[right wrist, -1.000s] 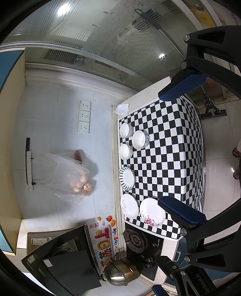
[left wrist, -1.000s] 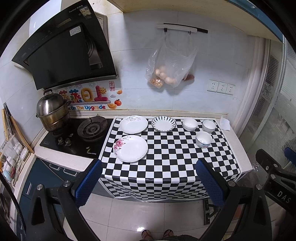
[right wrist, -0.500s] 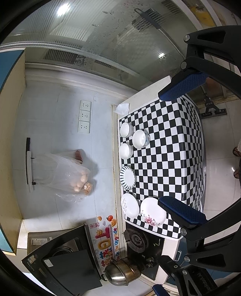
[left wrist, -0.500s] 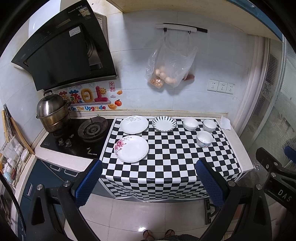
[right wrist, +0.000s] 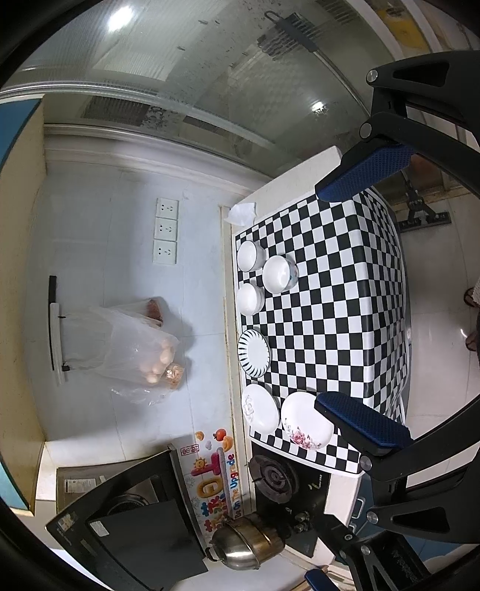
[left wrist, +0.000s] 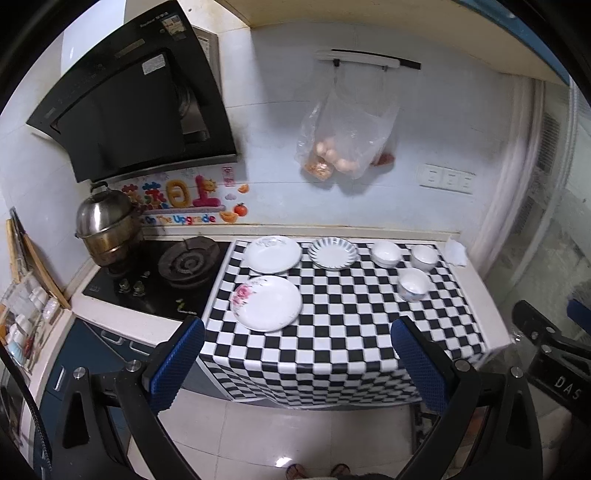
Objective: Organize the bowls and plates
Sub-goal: 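Grasp the pink-flower plate rim with the left gripper while the right gripper grasps it too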
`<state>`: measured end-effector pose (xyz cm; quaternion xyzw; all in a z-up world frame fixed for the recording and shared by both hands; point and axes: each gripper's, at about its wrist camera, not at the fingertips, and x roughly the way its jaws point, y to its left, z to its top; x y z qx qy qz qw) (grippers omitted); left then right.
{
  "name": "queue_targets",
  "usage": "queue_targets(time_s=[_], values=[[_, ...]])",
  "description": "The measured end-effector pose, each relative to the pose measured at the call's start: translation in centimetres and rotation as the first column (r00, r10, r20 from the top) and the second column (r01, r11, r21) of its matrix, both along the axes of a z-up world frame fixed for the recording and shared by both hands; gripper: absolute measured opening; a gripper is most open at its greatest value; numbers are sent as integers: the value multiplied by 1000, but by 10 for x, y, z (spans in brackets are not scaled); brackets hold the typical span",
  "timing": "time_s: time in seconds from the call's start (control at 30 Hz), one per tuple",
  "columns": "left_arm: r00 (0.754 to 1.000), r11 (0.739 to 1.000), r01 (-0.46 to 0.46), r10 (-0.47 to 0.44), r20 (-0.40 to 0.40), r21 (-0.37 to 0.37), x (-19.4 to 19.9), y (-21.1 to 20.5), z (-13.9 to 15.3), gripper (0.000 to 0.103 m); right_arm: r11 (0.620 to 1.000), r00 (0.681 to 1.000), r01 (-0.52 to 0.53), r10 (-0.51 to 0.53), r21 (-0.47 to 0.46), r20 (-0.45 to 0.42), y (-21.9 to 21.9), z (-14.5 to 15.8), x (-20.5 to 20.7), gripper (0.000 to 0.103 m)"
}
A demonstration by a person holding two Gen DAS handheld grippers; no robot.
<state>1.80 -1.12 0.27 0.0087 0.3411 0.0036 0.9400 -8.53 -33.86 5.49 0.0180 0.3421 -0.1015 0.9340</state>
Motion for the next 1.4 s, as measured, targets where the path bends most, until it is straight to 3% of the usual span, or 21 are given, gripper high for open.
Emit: queue_targets(time_s=[0.13, 0.27, 0.37, 0.53, 0.67, 0.8, 0.9, 1.1, 1.3, 1.37, 1.4], values=[[999, 999, -42, 42, -14, -2, 31, 11, -13, 103, 997, 999, -49, 50, 58, -11, -10, -23, 38, 103], [992, 992, -124, 125, -36, 24, 72, 32, -36, 103, 976, 974, -166, 185, 144, -133, -8, -69, 100, 103], [978, 987, -161, 163, -131, 22, 115, 55, -65, 103, 953, 937, -218, 264, 210, -230, 3, -116, 159, 103], [939, 979, -205, 191, -287, -18, 187, 101, -126, 103, 922, 882, -216, 326, 322, -340, 27, -197, 246, 103], [896, 974, -217, 174, -409, -60, 245, 132, -184, 99, 908, 842, -209, 356, 363, -405, 55, -254, 309, 103], [820, 968, -221, 118, -560, -120, 310, 165, -257, 95, 894, 791, -171, 375, 415, -483, 86, -315, 374, 102], [761, 965, -224, 86, -643, -136, 348, 186, -306, 85, 876, 743, -136, 399, 464, -537, 108, -356, 415, 100], [663, 961, -216, 13, -749, -174, 396, 212, -380, 68, 869, 661, -59, 403, 491, -633, 135, -424, 473, 93], [613, 962, -174, -60, -788, -209, 412, 212, -412, 41, 844, 607, 0, 426, 536, -671, 148, -458, 491, 69], [603, 960, -162, -85, -794, -227, 412, 209, -416, 28, 833, 580, 5, 448, 553, -680, 154, -467, 493, 49], [600, 961, -152, -97, -794, -232, 412, 207, -417, 26, 833, 574, 3, 452, 553, -683, 157, -468, 493, 46]])
